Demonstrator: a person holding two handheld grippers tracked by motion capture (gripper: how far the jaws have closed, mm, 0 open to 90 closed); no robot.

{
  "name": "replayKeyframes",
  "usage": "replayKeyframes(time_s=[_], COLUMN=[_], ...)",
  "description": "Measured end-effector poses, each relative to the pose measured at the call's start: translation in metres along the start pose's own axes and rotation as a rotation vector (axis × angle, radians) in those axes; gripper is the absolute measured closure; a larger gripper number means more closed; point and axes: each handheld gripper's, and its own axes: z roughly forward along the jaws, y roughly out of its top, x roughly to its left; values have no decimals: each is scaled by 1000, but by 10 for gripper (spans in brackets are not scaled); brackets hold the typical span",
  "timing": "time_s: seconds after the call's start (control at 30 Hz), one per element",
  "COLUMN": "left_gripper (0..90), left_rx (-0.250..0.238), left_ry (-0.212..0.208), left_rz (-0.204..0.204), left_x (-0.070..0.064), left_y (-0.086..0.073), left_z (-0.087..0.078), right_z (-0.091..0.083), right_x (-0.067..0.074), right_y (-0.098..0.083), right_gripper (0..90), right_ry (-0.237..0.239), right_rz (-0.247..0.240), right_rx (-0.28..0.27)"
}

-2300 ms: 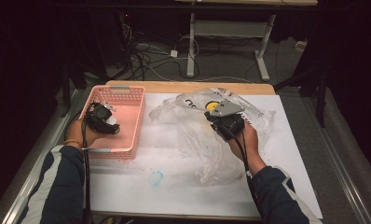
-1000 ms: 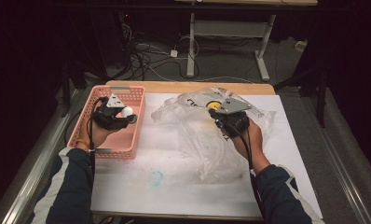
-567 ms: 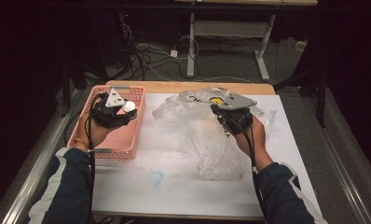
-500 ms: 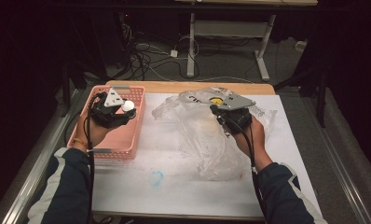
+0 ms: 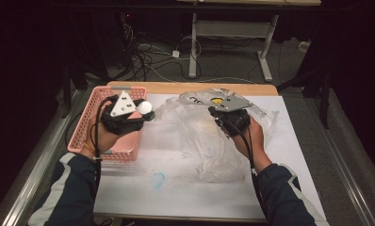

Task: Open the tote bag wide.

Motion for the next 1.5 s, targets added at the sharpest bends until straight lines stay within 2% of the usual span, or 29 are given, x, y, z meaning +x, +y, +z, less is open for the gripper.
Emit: replayKeyframes(time_s=[0.1,0.2,0.3,0.37,0.47,0.6,0.7,0.87,0.97,1.03,1.1,1.17,1.23,1.33,1.4,1.5], left_gripper=[485,485,485,485,484,484,484,483,482,479,468,417,410,395,393,376], left_rx=[-17,-41,-41,-42,-32,-6,5,47,94,92,98,96,112,93,78,45], left_ry=[-49,-101,-146,-184,-215,-236,-238,-210,-184,-183,-161,-174,-175,-158,-148,-108], left_rz=[51,72,83,67,61,49,16,-35,-41,-64,-62,-65,-36,21,33,40], left_x=[-21,-42,-57,-64,-73,-82,-84,-86,-87,-87,-87,-86,-88,-92,-90,-85], left_y=[8,13,14,15,15,12,6,-5,-8,-10,-9,-7,-4,-2,-3,-5], left_z=[11,28,46,60,84,119,143,175,187,188,186,180,170,146,128,101], right_z=[-1,-3,-4,-5,-5,-5,-3,0,2,3,5,5,5,4,4,4], right_x=[2,2,1,1,1,2,1,0,1,2,2,1,0,-3,-4,-7], right_y=[1,2,1,0,-1,-3,-5,-8,-11,-13,-14,-16,-18,-20,-22,-26], right_gripper=[900,900,900,900,900,900,900,900,900,900,900,900,900,900,900,900], right_ry=[-5,6,18,23,31,36,46,52,57,56,57,55,54,50,51,55], right_rz=[-7,0,17,22,25,30,39,47,47,52,55,58,57,64,67,80], right_rx=[-1,-7,-14,-14,-15,-15,-9,-1,8,11,15,21,22,25,33,49])
